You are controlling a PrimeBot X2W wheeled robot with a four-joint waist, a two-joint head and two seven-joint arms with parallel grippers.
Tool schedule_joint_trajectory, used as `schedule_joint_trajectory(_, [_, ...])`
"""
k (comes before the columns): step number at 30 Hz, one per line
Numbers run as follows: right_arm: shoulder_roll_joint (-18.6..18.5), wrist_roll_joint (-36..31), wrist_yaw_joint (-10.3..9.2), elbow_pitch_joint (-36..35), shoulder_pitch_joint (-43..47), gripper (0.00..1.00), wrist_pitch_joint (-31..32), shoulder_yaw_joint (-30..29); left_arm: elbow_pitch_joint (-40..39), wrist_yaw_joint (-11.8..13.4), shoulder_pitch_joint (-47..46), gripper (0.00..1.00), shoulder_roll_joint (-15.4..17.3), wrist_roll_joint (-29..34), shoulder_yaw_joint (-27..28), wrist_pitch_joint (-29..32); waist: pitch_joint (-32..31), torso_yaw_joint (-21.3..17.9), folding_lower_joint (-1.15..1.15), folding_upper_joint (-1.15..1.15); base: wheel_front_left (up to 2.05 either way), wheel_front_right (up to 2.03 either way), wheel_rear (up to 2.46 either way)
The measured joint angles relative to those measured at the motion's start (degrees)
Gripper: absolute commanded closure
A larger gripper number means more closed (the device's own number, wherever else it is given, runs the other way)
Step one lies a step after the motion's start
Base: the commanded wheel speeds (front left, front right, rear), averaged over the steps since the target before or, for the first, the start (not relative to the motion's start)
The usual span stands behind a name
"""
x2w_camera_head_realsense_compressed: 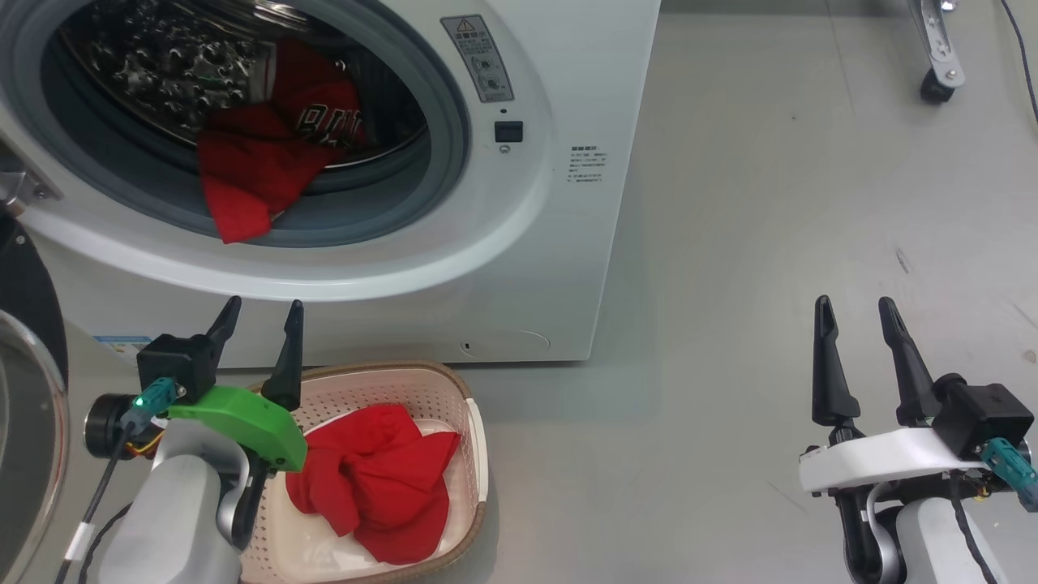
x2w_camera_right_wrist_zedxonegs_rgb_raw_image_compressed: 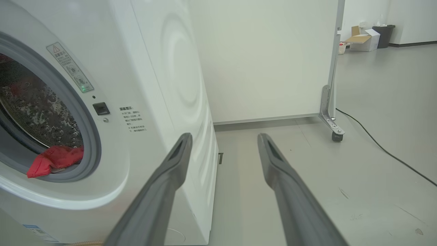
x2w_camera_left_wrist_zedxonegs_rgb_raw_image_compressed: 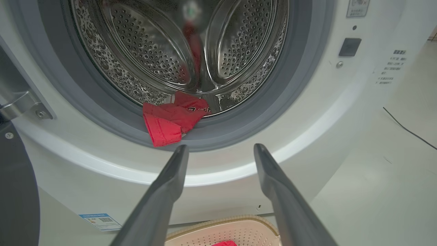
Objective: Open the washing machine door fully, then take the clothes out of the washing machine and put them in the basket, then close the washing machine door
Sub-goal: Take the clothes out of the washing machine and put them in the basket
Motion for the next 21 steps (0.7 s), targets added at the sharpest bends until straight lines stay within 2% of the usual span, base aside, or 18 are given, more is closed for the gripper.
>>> schedule_joint_trajectory(11, [0.0, 0.0, 0.00, -0.3, 2.4, 0.00, 0.0, -0.5, -8.8, 0.4, 5.5, 0.00, -0.2, 2.5, 1.0, 0.0, -3.6, 3.5, 0.00, 0.00, 0.00, 0.00, 0.00])
schedule_joint_trajectory(21, [0.1, 0.5, 0.05, -0.7, 2.8, 0.00, 0.0, -0.1, -13.5, 1.0, 10.5, 0.00, -1.0, 3.4, 1.6, 0.0, -4.7, 3.9, 0.00, 0.00, 0.00, 0.00, 0.00])
